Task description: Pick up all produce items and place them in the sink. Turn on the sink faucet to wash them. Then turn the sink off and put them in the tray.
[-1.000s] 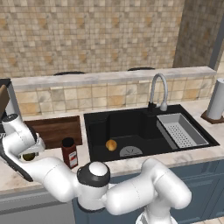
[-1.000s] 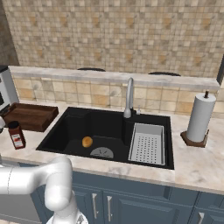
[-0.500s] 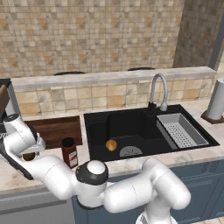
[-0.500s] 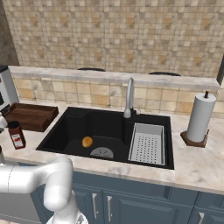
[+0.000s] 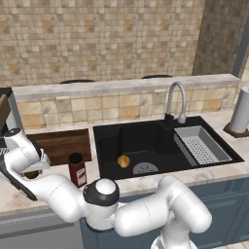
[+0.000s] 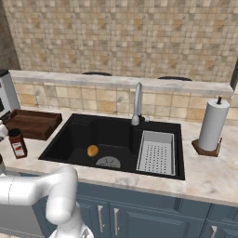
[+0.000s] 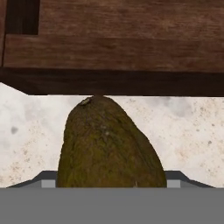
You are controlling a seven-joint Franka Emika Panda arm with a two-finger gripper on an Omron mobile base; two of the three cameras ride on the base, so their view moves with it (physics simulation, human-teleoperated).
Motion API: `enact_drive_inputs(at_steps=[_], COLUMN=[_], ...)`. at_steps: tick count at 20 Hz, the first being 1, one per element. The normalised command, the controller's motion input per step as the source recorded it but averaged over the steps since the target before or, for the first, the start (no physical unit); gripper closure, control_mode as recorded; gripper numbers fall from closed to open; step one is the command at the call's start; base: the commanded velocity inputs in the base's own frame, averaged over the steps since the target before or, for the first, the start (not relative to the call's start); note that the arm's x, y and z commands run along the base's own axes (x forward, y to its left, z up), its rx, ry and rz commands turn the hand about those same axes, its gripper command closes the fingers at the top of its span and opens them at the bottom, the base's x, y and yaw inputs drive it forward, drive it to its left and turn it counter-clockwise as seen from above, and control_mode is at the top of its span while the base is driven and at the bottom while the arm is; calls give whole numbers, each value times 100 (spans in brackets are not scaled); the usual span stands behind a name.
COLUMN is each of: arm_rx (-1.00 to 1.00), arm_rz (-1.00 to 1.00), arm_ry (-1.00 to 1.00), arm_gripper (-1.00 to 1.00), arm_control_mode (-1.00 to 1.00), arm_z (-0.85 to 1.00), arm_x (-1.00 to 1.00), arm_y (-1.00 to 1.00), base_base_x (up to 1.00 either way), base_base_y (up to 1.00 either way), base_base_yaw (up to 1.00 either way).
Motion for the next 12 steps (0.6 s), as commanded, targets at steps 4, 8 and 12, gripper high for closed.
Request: enact_drive_inputs(at_steps=[4, 8, 12], arm_rx=[1, 5, 7], arm_rz=[0, 0, 0], arm_ry=[0, 0, 0], arm_gripper=[100, 100, 100], arm_control_mode=[-100, -100, -100], arm_z=[2, 29, 64], arm_x=[-9, -52, -60], arm_y=[-5, -23, -43], base_base_x=[0, 0, 0], base_base_y=[0, 0, 0], base_base_yaw=[0, 0, 0])
